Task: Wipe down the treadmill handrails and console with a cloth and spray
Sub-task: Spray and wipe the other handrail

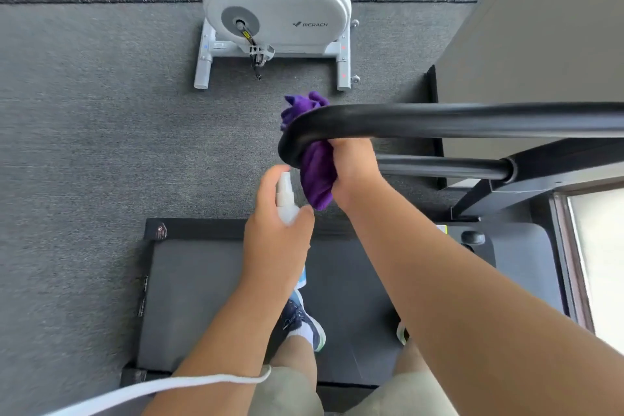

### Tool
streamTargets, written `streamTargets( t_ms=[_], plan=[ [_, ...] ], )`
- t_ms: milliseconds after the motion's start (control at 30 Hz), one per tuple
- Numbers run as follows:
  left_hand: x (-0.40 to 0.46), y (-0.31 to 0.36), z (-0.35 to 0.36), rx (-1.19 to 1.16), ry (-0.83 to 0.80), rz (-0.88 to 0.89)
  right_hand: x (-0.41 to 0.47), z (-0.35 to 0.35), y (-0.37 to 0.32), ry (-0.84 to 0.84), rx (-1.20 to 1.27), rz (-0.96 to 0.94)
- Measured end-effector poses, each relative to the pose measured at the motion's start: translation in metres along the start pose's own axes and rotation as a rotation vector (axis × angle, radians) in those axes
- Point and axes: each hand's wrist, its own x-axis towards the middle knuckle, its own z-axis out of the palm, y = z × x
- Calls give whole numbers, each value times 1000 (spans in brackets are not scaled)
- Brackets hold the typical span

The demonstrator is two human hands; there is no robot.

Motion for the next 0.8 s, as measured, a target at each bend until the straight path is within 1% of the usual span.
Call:
streamTargets(
  t_ms=[67,133,167,233,333,500,567,667,800],
  plan=[
    [1,5,-7,-45,-10,28,-12,-8,-4,-37,196,42],
    [1,10,-11,-106,-87,80,-23,-23,-6,-122,438,106],
    [0,13,-12,-127,-135,109,-30,-32,-10,-186,530,91],
    [-2,17,-13,-156,-201,149,-36,-46,-20,-212,574,39],
    [-1,17,-13,-180,-229,176,-44,-67,-31,-168,625,-3],
    [2,9,-25,-141,-231,152,-55,-100,-37,-160,900,0],
    [3,4,-29,-149,-219,150,-56,-85,-40,-140,863,-4],
    [5,0,-30,-145,-206,130,-50,-51,-37,-147,664,-54],
    [6,-3,-31,-140,-178,100,-30,-22,-22,-99,543,-51]
  ],
)
